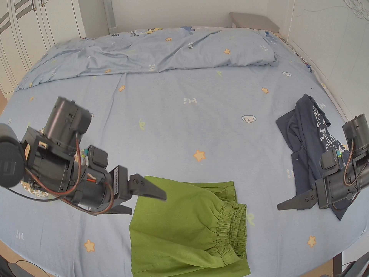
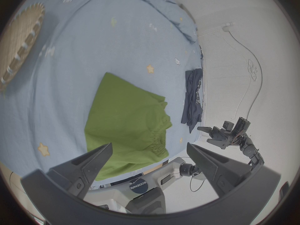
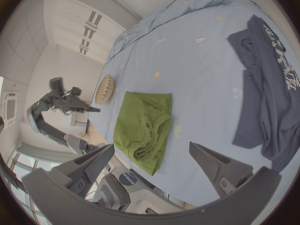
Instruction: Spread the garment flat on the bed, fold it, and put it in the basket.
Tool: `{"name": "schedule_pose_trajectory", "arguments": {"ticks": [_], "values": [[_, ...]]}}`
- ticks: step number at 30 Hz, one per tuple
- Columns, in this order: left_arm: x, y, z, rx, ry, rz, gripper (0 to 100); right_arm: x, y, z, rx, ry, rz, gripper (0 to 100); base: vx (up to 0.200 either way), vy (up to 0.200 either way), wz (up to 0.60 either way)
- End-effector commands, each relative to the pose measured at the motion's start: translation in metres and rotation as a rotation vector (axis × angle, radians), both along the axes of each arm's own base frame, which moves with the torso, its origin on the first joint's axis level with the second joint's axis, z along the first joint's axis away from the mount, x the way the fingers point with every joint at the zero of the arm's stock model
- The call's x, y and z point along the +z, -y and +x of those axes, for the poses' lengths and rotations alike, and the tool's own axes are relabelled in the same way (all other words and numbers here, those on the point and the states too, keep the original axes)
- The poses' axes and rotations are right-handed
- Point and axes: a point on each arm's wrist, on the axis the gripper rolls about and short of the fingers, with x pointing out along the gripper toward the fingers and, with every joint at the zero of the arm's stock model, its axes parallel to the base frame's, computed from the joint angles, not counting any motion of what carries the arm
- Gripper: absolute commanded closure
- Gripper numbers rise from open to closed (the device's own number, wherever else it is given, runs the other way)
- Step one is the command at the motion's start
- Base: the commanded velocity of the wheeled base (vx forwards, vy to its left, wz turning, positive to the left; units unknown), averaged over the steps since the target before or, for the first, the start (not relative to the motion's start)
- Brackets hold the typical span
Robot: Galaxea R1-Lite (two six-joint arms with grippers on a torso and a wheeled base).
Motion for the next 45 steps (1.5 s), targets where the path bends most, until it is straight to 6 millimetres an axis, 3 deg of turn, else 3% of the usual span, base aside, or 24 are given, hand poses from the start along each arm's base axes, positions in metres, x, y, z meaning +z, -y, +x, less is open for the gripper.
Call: {"name": "schedule_pose_trajectory", "arguments": {"ticks": [1,2,3,5,8,14,20,28,39,45], "values": [[-0.071,-0.057,0.005,0.028,-0.098,-0.1,0,-0.017,-0.053,0.004,0.226,-0.011,-0.003,0,0.0,0.0,0.0],[-0.073,-0.058,0.006,0.029,-0.097,-0.102,0,-0.017,-0.054,0.004,0.229,-0.007,-0.002,0,0.0,0.0,0.0],[-0.092,-0.064,0.009,0.023,-0.067,-0.097,0,-0.017,-0.069,0.004,0.278,0.021,0.017,0,0.0,0.0,0.0],[-0.103,-0.067,0.011,0.009,-0.034,-0.09,0,-0.019,-0.078,0.005,0.306,0.036,0.027,0,0.0,0.0,0.0],[-0.121,-0.071,0.007,-0.021,0.031,-0.08,0,-0.039,-0.104,0.012,0.374,0.008,0.016,0,0.0,0.0,0.0],[-0.122,-0.081,0.009,0.017,0.071,-0.081,0,-0.066,-0.141,0.008,0.478,-0.021,-0.004,0,0.0,0.0,0.0],[-0.133,-0.08,0.016,-0.008,0.059,-0.059,0,-0.078,-0.16,0.006,0.504,-0.065,-0.013,0,0.0,0.0,0.0],[-0.138,-0.078,0.023,-0.016,0.066,-0.061,0,-0.099,-0.152,0.003,0.493,-0.155,-0.071,0,0.0,0.0,0.0],[-0.139,-0.064,0.019,-0.073,0.065,-0.063,0,-0.131,-0.099,-0.002,0.423,-0.309,-0.18,0,0.0,0.0,0.0],[-0.147,-0.052,0.021,-0.118,0.046,-0.06,0,-0.134,-0.093,-0.006,0.421,-0.329,-0.189,0,0.0,0.0,0.0]]}}
